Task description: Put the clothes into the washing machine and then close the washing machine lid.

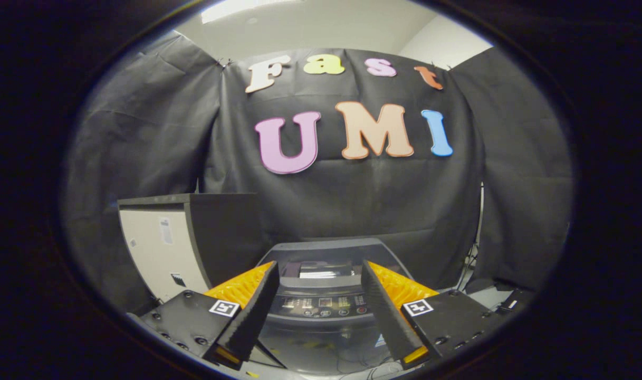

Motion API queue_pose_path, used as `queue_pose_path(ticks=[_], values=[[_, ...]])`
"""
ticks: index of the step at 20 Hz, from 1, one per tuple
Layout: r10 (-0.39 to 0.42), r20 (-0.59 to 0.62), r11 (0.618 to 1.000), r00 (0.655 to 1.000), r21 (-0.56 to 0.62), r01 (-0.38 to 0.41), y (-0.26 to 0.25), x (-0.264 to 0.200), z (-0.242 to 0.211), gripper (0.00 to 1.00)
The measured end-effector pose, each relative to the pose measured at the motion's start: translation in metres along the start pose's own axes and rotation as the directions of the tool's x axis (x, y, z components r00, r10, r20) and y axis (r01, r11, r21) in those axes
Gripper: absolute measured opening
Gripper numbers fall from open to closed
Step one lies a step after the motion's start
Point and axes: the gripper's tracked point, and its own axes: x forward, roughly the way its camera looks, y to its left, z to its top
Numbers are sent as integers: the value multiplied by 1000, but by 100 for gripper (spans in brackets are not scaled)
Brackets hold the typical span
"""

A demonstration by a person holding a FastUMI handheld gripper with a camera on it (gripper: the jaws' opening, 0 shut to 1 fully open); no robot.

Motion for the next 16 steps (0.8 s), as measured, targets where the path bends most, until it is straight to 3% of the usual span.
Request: queue_pose_path(ticks=[5,16], values=[[31,-6,999,1000,27,-31,-2,-1,-6,97],[92,14,992,996,-83,-91,23,-22,12,97]])
